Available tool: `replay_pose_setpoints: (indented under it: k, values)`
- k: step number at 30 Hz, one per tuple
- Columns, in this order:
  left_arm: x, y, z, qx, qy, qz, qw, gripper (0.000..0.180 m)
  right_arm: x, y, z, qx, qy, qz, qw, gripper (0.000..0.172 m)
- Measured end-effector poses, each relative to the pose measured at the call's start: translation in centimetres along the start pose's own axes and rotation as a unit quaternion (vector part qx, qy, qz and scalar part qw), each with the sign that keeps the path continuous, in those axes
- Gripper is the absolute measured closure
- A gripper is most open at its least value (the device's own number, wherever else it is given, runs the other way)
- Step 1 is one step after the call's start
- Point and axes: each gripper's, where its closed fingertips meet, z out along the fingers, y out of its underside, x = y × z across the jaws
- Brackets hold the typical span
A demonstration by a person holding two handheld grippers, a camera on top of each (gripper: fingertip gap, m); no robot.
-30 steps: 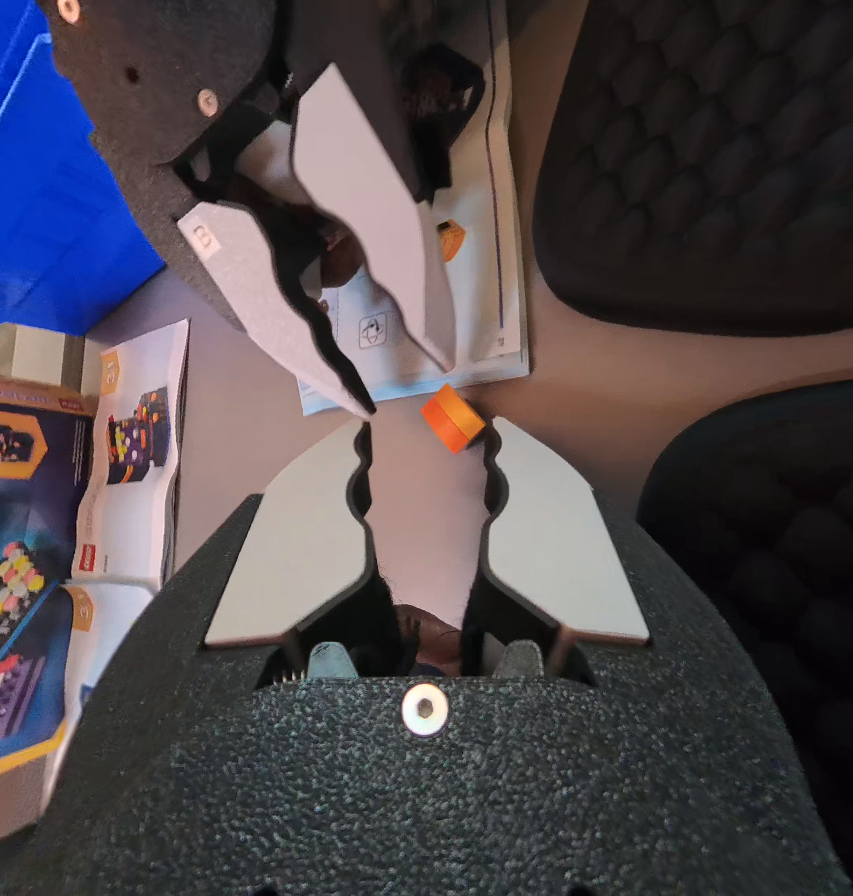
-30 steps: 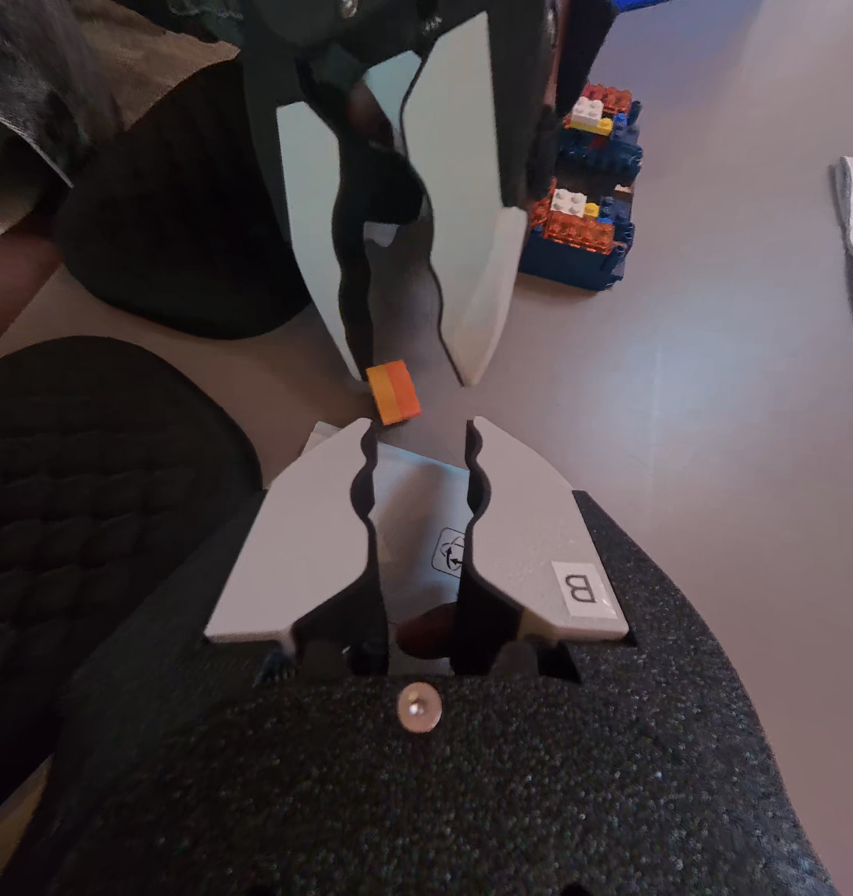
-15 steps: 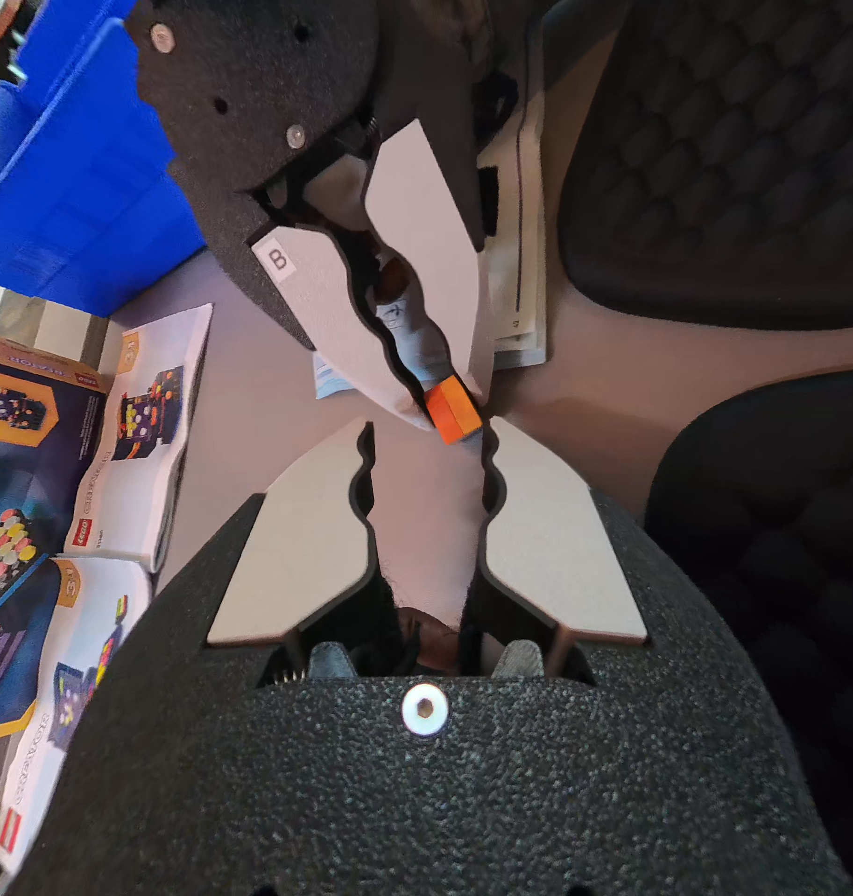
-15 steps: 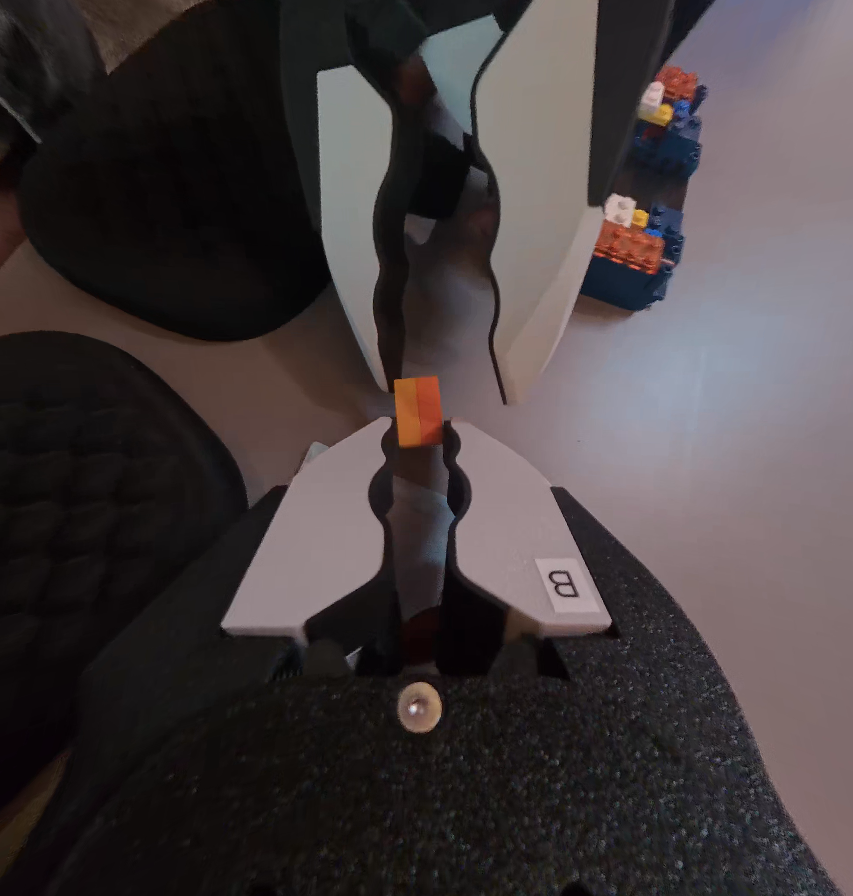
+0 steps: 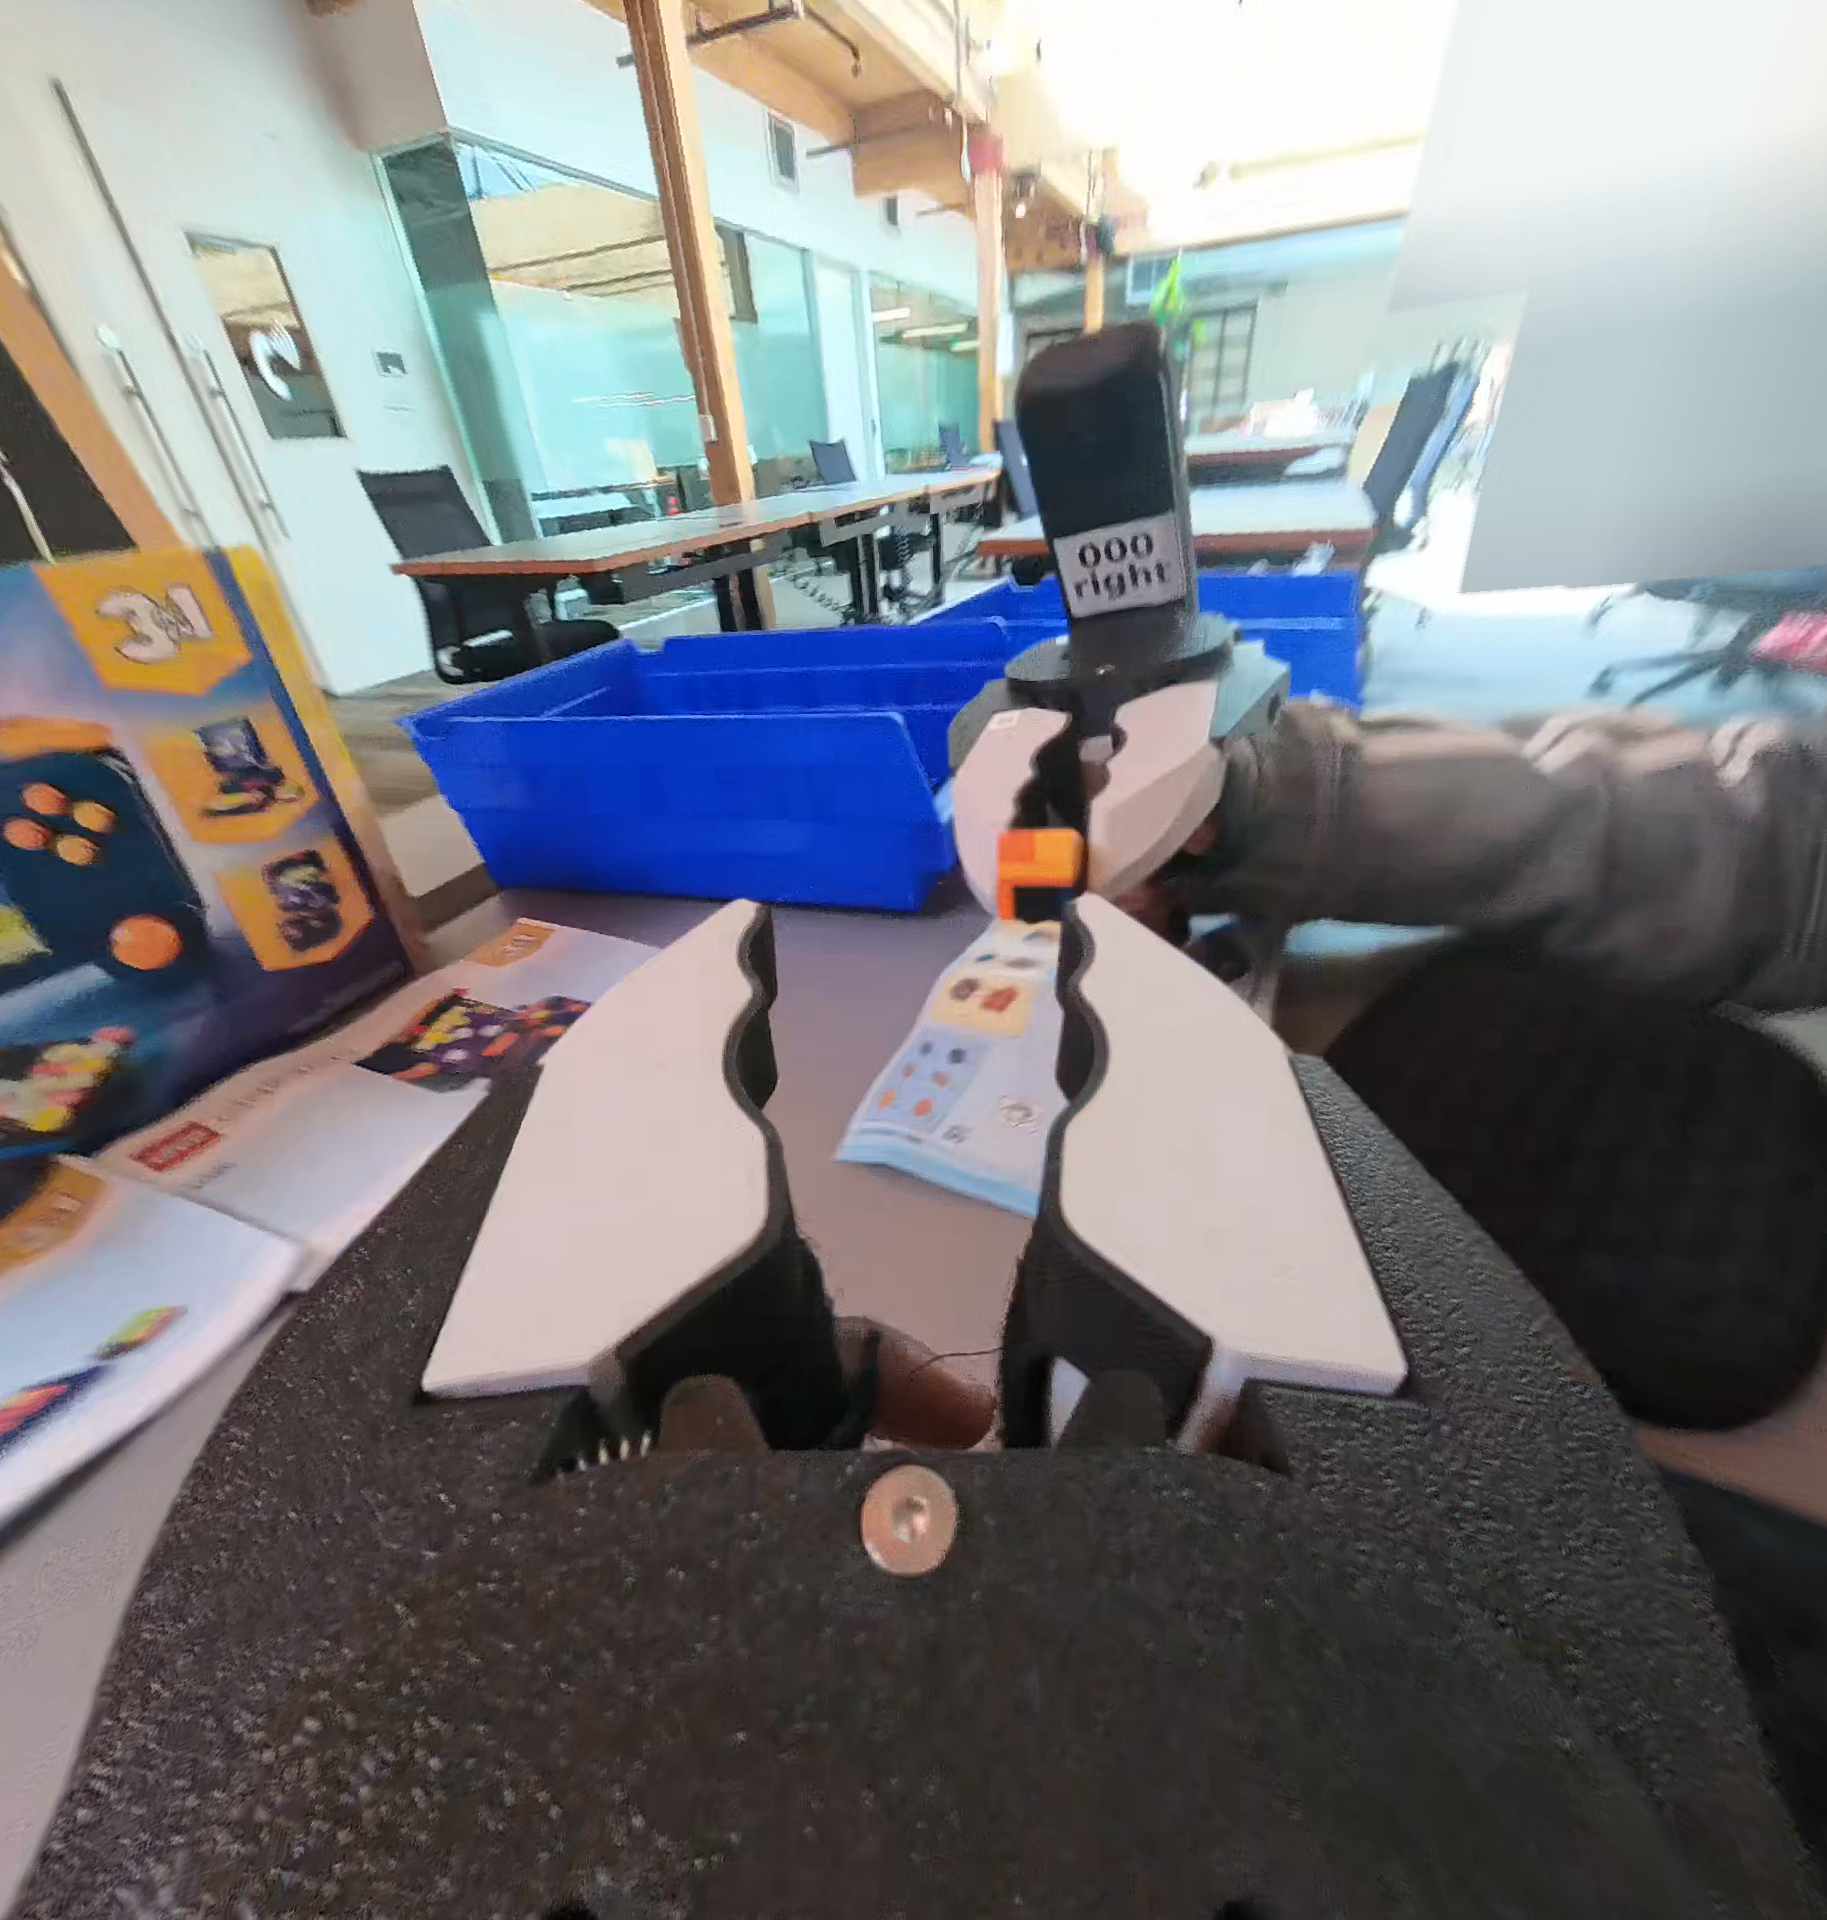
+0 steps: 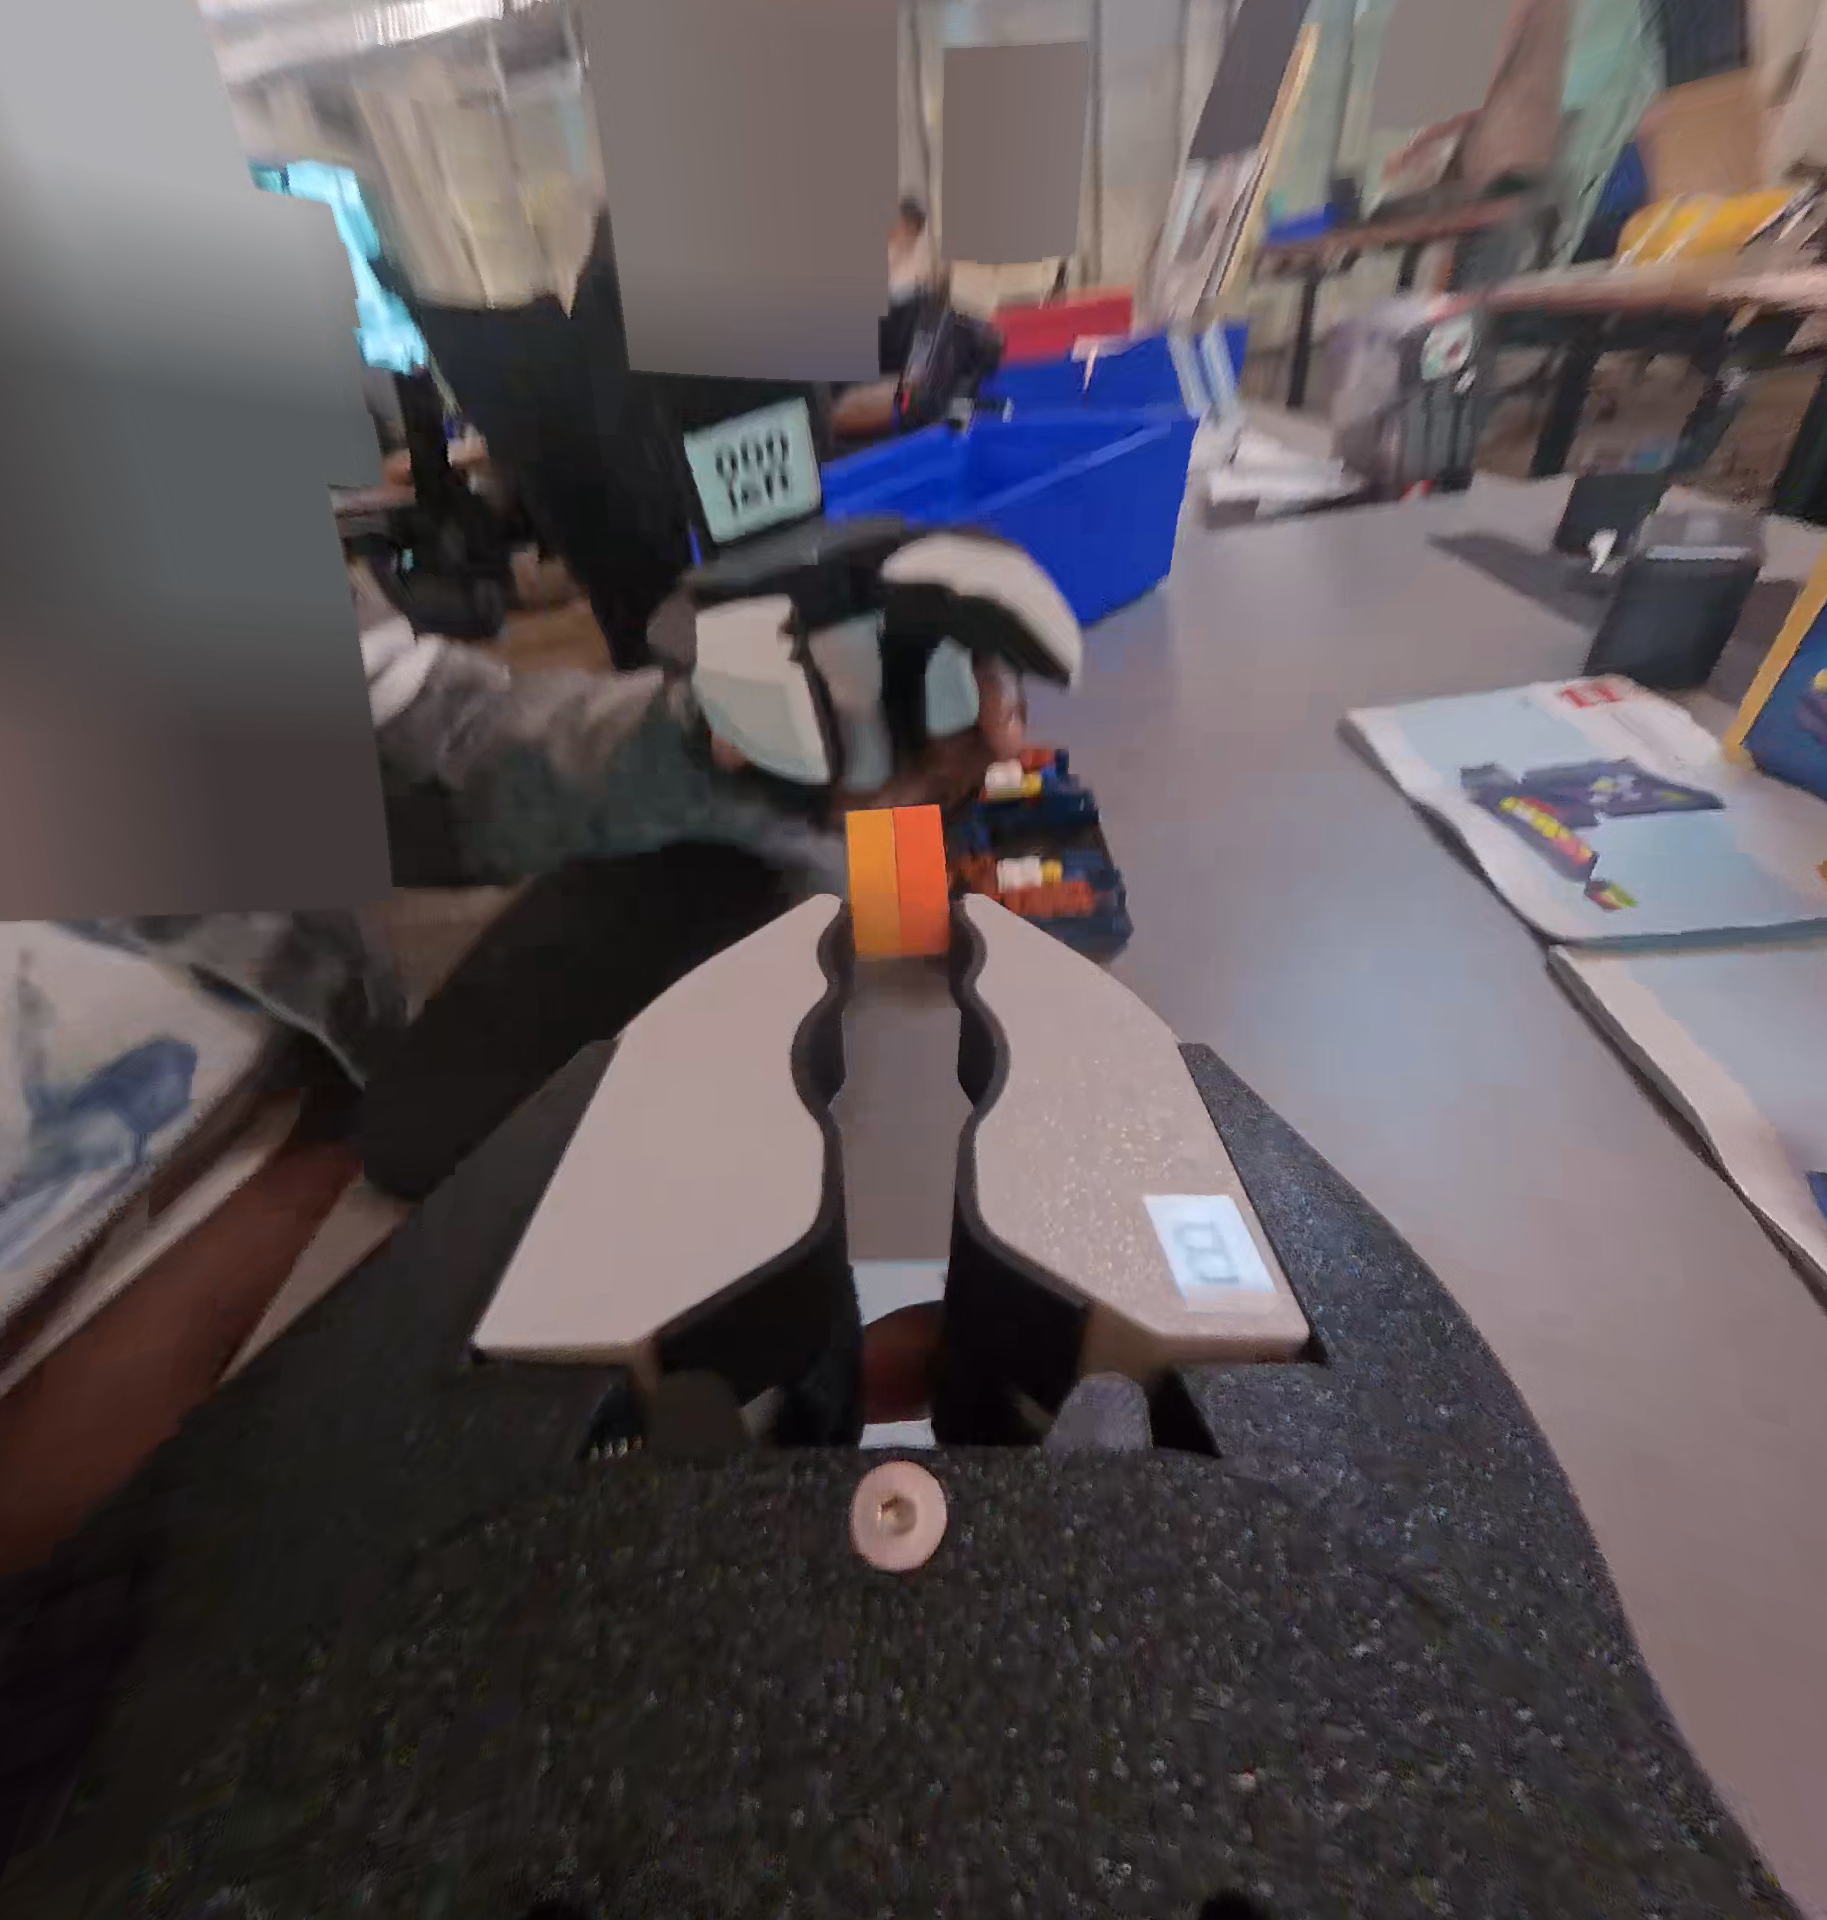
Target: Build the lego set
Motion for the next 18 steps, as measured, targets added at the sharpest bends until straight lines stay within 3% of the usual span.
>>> replay_pose_setpoints:
  k: [2,6,12,18]
  values:
    - [0.6,0.3,0.6,0.002,0.014,-0.042,0.999,0.129,-0.7,-1.3,-0.1,0.049,-0.006,0.006,0.999,0.155]
    - [2.1,0.5,1.5,0.000,0.030,-0.044,0.999,0.139,-1.4,-2.5,0.1,0.092,-0.015,0.019,0.995,0.155]
    - [3.0,-0.4,1.6,0.033,0.065,-0.112,0.991,0.149,-1.8,-2.0,0.8,0.087,-0.022,0.015,0.996,0.155]
    - [3.4,-0.3,1.4,0.042,0.097,-0.138,0.985,0.164,-1.6,-1.9,1.1,0.041,0.034,-0.059,0.997,0.155]
